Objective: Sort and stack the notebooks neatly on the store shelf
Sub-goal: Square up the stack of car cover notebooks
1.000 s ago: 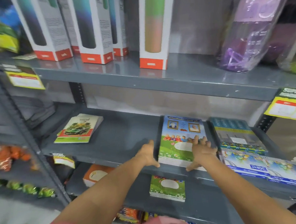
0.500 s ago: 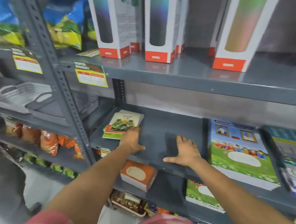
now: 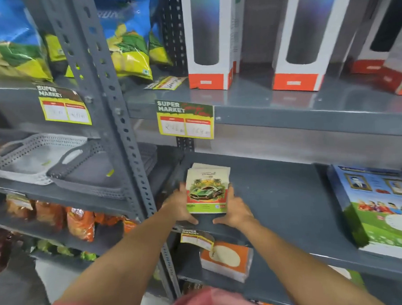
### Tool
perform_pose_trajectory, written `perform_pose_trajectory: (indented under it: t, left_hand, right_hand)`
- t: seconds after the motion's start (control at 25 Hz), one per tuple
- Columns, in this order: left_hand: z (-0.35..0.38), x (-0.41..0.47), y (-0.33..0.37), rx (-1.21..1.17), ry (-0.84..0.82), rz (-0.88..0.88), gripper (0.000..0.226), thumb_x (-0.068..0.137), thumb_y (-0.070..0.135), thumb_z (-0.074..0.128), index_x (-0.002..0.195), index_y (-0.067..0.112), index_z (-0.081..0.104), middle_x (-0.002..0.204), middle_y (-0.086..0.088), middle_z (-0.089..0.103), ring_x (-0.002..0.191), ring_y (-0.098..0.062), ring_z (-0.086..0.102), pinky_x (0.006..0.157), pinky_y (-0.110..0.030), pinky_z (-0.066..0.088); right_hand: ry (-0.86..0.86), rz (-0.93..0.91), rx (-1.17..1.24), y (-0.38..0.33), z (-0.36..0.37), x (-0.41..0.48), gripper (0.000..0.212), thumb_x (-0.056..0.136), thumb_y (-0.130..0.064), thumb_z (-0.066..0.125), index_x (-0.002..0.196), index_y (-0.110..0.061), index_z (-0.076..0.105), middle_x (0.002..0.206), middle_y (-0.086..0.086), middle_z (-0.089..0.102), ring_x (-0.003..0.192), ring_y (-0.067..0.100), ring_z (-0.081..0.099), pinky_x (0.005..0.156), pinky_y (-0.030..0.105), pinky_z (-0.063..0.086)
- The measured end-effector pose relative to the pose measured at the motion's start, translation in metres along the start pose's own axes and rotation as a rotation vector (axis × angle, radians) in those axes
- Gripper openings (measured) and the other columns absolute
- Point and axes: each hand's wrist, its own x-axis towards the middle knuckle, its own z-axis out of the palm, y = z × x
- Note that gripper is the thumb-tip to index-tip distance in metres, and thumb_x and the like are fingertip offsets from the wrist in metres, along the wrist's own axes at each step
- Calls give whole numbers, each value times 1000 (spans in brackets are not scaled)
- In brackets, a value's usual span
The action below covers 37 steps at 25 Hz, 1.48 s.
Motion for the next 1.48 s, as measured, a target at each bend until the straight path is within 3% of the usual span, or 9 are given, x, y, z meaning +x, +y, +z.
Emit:
perform_pose_trajectory:
  t: [0.12, 0.32, 0.68, 0.88, 1.0, 1.12, 1.24, 1.36, 1.48]
  left_hand:
    - [-3, 10, 7, -37, -17, 32, 144, 46, 39, 92, 149, 9, -4, 146, -17, 41, 133, -34, 43, 107, -45, 40]
    - [-16, 21, 2, -5, 38, 35, 110, 51, 28, 92, 135, 9, 24, 130, -13, 58, 117, -33, 58, 93, -40, 49]
    - [-16, 35, 13, 20, -10, -34, 119, 54, 23, 91, 143, 9, 13, 127, -14, 58, 116, -33, 58, 91, -40, 52]
    - [-20, 39, 11, 27, 57, -18, 99, 50, 24, 92, 128, 11, 31, 120, -12, 63, 109, -31, 63, 82, -37, 52]
    - [-22, 40, 11, 7, 49, -30, 96, 48, 24, 93, 122, 12, 34, 121, -12, 62, 110, -31, 62, 86, -39, 54]
    - [-21, 41, 14, -5, -26, -43, 118, 48, 27, 94, 139, 10, 20, 136, -12, 53, 123, -32, 54, 98, -42, 49]
    - [-16, 42, 20, -1, -100, -32, 152, 48, 37, 92, 149, 12, -19, 152, -13, 36, 138, -32, 39, 107, -43, 42]
    - [-10, 46, 18, -66, -69, 9, 155, 49, 38, 91, 147, 12, -26, 152, -12, 36, 138, -31, 39, 109, -41, 40]
    - [-7, 47, 14, -93, -19, 61, 152, 52, 39, 89, 146, 9, -26, 145, -9, 48, 131, -28, 48, 106, -38, 43]
  right_hand:
    - [35, 57, -38, -4, 0, 9, 128, 68, -33, 83, 150, -17, -14, 121, 13, 63, 108, 31, 63, 90, 42, 54]
    - [29, 79, -55, -16, 6, 17, 128, 67, -34, 83, 150, -17, -13, 115, 13, 64, 104, 30, 64, 87, 42, 55]
    - [25, 119, 142, -9, 2, 33, 130, 65, -22, 86, 150, -18, -12, 118, 11, 65, 110, 29, 63, 95, 41, 52]
    - [48, 61, 98, -6, 3, 36, 112, 71, -15, 80, 151, -18, 1, 115, 10, 67, 105, 28, 65, 89, 39, 55]
    - [-14, 0, 142, 2, -1, 40, 121, 66, -20, 85, 151, -21, -2, 121, 8, 64, 110, 28, 63, 94, 40, 53]
    - [-227, -104, 309, 24, -21, 48, 123, 59, -40, 87, 147, -29, 1, 110, 7, 67, 88, 23, 71, 70, 37, 60]
    - [-89, -50, 437, 46, -40, 72, 95, 69, -69, 63, 142, -24, 23, 96, 6, 66, 60, 17, 68, 50, 30, 57]
    - [62, 70, 462, 51, -50, 107, 75, 83, -73, 37, 139, -23, 36, 118, 0, 56, 67, 17, 67, 52, 30, 58]
    - [30, 31, 362, 34, -56, 133, 72, 88, -69, 28, 141, -21, 32, 112, 1, 54, 80, 20, 66, 57, 31, 57]
